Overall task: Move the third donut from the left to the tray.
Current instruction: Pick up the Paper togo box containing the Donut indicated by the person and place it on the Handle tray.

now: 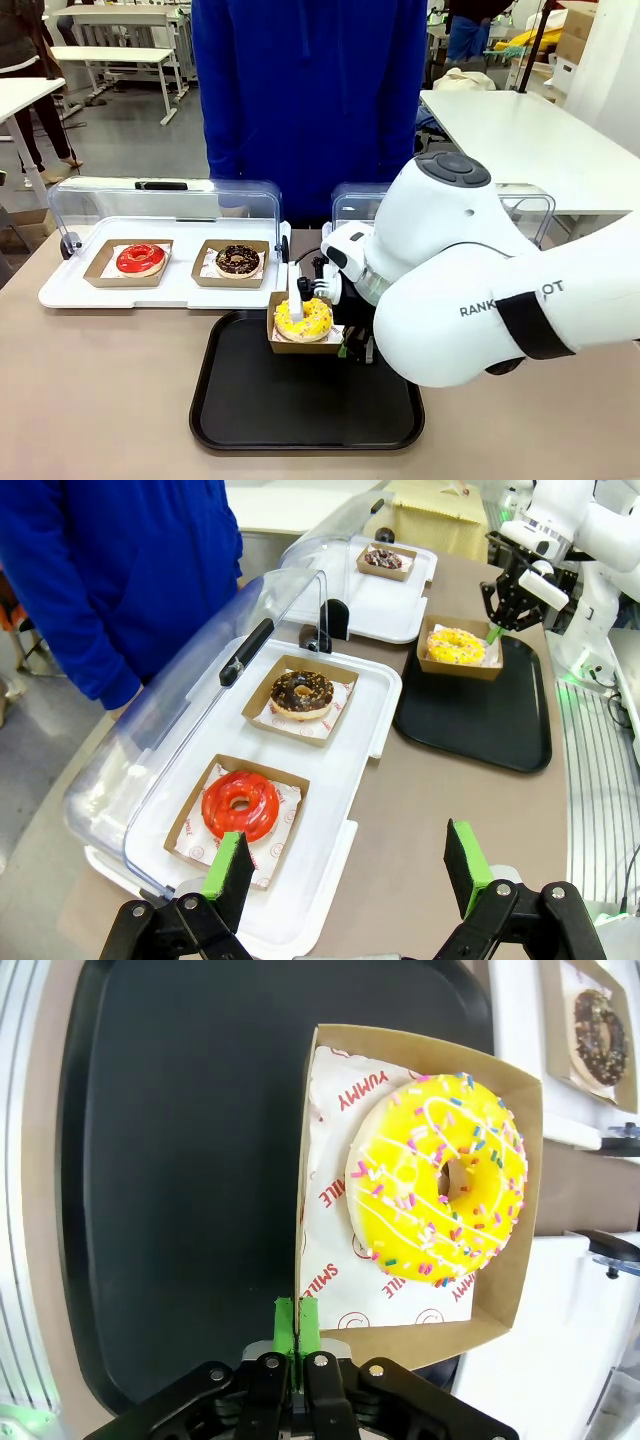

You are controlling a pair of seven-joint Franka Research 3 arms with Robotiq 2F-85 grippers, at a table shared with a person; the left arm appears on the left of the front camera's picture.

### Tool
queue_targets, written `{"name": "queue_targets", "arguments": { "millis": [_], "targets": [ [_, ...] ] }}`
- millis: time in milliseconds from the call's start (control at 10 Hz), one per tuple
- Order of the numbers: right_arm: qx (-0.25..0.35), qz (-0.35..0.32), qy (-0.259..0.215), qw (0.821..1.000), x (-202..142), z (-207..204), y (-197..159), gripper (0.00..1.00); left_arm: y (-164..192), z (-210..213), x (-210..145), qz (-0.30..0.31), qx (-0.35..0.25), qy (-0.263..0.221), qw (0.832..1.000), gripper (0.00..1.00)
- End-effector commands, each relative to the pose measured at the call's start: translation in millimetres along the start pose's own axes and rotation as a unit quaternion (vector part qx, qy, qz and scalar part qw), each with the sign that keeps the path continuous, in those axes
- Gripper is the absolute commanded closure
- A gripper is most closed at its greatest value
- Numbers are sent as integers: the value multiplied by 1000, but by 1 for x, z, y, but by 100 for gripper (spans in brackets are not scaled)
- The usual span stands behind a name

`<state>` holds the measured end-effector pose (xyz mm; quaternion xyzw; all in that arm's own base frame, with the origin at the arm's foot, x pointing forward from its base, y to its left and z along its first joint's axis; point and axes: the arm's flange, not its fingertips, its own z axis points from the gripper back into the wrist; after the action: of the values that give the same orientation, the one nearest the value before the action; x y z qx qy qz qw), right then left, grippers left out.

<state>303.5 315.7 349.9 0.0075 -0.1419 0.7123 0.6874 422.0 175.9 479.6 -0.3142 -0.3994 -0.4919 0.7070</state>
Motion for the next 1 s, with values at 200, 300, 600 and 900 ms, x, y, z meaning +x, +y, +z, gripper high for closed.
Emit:
{"name": "queue_targets", "arguments": {
  "millis": [200, 300, 600, 900],
  "targets": [
    [14, -2, -13, 1000, -17, -10, 25, 100, -1, 0, 3, -7, -2, -7, 1000, 0],
    [18, -1, -11, 1000, -18, -13, 27, 100, -1, 0, 3, -7, -2, -7, 1000, 0],
    [38, -1, 1, 999, -21, -20, 29, 100, -1, 0, 3, -7, -2, -7, 1000, 0],
    [57, -2, 1, 998, -24, -27, 26, 100, -1, 0, 3, -7, -2, -7, 1000, 0]
  ]
}}
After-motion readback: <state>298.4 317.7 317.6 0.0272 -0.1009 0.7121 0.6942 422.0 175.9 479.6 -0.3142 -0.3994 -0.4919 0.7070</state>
